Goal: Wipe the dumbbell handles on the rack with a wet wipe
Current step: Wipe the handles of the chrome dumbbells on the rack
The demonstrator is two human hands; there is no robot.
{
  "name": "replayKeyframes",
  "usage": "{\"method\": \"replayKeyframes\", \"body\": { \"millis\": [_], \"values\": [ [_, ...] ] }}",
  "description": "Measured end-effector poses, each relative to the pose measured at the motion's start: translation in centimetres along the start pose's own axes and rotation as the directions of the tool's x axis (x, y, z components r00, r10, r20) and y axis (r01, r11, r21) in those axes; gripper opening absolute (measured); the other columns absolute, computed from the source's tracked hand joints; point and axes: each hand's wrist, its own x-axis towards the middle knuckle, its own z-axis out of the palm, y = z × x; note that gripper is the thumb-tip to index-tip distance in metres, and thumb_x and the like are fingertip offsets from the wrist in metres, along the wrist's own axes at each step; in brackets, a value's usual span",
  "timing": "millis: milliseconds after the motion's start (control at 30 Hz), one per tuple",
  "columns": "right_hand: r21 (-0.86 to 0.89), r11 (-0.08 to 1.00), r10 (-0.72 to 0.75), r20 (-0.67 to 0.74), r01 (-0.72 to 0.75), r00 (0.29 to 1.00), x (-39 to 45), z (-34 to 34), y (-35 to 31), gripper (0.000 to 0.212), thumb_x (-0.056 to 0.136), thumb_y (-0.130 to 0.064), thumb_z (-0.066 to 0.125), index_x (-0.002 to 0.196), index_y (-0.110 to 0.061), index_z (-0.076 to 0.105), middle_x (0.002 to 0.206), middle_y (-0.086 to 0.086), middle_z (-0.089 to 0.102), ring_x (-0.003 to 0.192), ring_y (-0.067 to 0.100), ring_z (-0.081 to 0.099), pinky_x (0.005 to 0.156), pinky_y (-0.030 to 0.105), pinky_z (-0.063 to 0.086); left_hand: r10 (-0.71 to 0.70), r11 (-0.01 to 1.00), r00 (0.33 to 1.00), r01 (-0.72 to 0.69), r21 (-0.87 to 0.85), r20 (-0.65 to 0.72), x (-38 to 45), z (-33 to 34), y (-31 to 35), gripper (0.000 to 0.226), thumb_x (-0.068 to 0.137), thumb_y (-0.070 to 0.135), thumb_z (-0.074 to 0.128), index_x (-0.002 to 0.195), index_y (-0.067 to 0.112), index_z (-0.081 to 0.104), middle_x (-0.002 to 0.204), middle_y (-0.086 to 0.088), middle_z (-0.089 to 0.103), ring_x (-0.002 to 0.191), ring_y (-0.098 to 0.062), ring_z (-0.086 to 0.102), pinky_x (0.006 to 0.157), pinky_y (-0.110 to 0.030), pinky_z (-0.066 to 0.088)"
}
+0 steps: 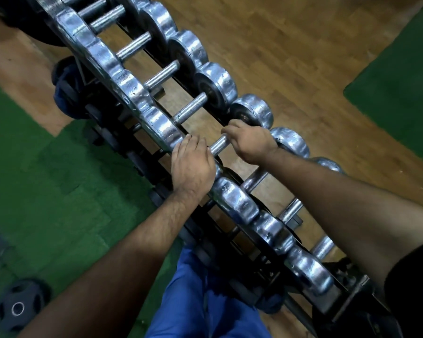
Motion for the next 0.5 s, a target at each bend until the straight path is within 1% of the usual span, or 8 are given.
{"method": "replayKeyframes", "body": {
  "millis": [67,167,233,300,333,400,467,500],
  "values": [
    [0.020,1.000,-0.022,0.039,0.021,0.999,-0.1,0.2,-1.7,0.035,0.101,-0.044,0.035,0.130,-0.036,0.052,0.131,-0.010,0.052,0.091,0.029,0.067,0.072,0.037,0.052,0.014,1.000,1.000,-0.014,0.017,0.021,1.0,0.0,0.0,0.043,0.094,0.027,0.037,0.121,0.009,0.065,0.126,-0.009,0.064,0.125,-0.026,0.052,0.114,-0.043,0.033],
    [0.090,0.984,-0.163,0.112,0.153,0.980,-1.0,0.3,-3.5,0.045,0.095,-0.047,0.037,0.138,-0.038,0.047,0.139,-0.017,0.049,0.098,0.025,0.067,0.074,0.035,0.050,0.007,0.999,0.997,-0.011,0.046,0.074,1.9,-0.1,0.1,0.043,0.094,0.030,0.033,0.115,0.013,0.066,0.114,-0.005,0.066,0.115,-0.023,0.055,0.111,-0.043,0.035],
    [0.052,0.998,-0.040,0.081,0.036,0.996,-0.4,-0.4,-1.5,0.041,0.099,-0.045,0.037,0.137,-0.038,0.049,0.140,-0.016,0.048,0.100,0.023,0.066,0.074,0.033,0.048,0.011,1.000,0.997,-0.013,0.026,0.079,2.1,0.0,0.0,0.041,0.097,0.030,0.034,0.113,0.012,0.067,0.111,-0.004,0.068,0.111,-0.022,0.057,0.110,-0.045,0.037],
    [-0.017,0.991,0.130,0.058,-0.129,0.990,0.8,-0.9,-0.3,0.035,0.100,-0.043,0.036,0.127,-0.032,0.056,0.130,-0.007,0.053,0.098,0.029,0.066,0.074,0.037,0.051,0.023,1.000,0.997,-0.024,0.014,0.073,2.2,0.0,-0.2,0.037,0.098,0.029,0.036,0.106,0.011,0.068,0.106,-0.004,0.068,0.106,-0.022,0.058,0.109,-0.044,0.038],
    [-0.047,0.987,0.156,0.086,-0.152,0.984,1.3,-0.9,-0.8,0.033,0.100,-0.041,0.037,0.122,-0.029,0.058,0.125,-0.003,0.055,0.098,0.030,0.065,0.073,0.039,0.052,0.026,1.000,0.997,-0.026,0.009,0.074,2.3,0.1,-0.3,0.035,0.098,0.028,0.037,0.103,0.011,0.068,0.103,-0.004,0.067,0.104,-0.022,0.058,0.108,-0.044,0.039],
    [-0.060,0.997,0.061,0.197,-0.050,0.978,2.1,-0.8,-3.5,0.032,0.098,-0.039,0.040,0.121,-0.027,0.059,0.123,0.003,0.060,0.104,0.030,0.064,0.070,0.035,0.046,0.011,1.000,0.998,-0.009,-0.025,0.068,2.3,0.2,-0.4,0.034,0.097,0.028,0.039,0.101,0.010,0.068,0.102,-0.005,0.067,0.105,-0.023,0.057,0.107,-0.043,0.039],
    [0.018,0.999,-0.050,0.287,0.046,0.957,2.5,-0.8,-4.8,0.038,0.099,-0.041,0.037,0.127,-0.027,0.058,0.126,0.004,0.062,0.112,0.028,0.062,0.076,0.034,0.045,-0.011,0.998,0.999,0.014,-0.059,0.050,2.1,0.5,-0.4,0.034,0.096,0.028,0.040,0.102,0.011,0.068,0.104,-0.005,0.066,0.107,-0.022,0.056,0.108,-0.043,0.038],
    [0.019,0.999,-0.042,0.303,0.038,0.952,2.8,-1.4,-4.4,0.040,0.099,-0.041,0.034,0.128,-0.028,0.058,0.127,0.004,0.063,0.113,0.027,0.061,0.081,0.035,0.047,-0.010,0.997,0.999,0.013,-0.082,0.036,1.9,0.8,-0.5,0.033,0.097,0.027,0.040,0.102,0.011,0.068,0.104,-0.004,0.066,0.107,-0.022,0.056,0.109,-0.043,0.038]
  ]
}}
